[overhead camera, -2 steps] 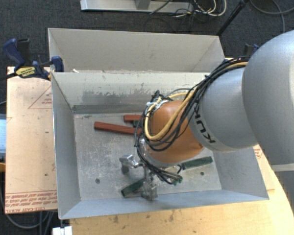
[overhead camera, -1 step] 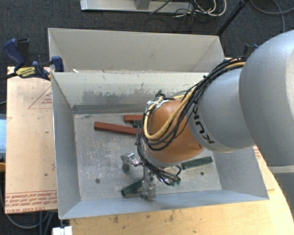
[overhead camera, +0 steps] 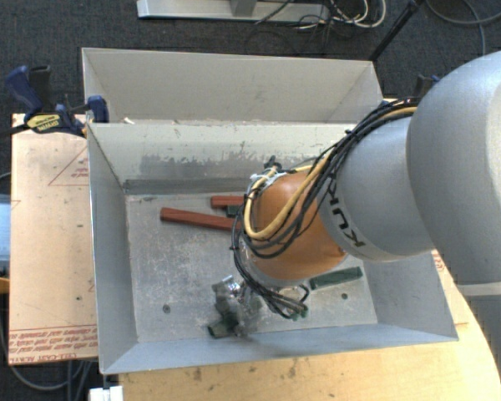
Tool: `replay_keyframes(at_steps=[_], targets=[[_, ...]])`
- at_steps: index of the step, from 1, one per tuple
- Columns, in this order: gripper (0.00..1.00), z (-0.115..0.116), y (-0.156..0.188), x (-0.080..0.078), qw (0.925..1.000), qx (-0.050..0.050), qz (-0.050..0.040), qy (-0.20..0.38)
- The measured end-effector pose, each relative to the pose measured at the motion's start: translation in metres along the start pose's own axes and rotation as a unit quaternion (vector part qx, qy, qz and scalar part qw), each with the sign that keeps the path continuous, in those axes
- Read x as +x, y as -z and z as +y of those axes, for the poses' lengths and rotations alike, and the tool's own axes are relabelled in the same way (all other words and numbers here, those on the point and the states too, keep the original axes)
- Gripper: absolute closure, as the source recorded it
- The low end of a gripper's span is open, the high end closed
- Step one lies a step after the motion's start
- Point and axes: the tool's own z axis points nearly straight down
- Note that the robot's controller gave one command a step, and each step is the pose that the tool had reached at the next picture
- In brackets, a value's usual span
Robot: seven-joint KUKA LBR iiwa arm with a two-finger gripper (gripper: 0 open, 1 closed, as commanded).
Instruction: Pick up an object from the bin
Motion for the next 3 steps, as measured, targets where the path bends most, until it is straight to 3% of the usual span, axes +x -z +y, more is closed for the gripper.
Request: replay_keyframes(at_steps=[1,3], targets=[[1.00,0.000,0.053,-0.002,1.0000,0.000,0.0018,-0.001],[1.00,0.001,0.113,-0.006,1.0000,0.000,0.0025,-0.002]])
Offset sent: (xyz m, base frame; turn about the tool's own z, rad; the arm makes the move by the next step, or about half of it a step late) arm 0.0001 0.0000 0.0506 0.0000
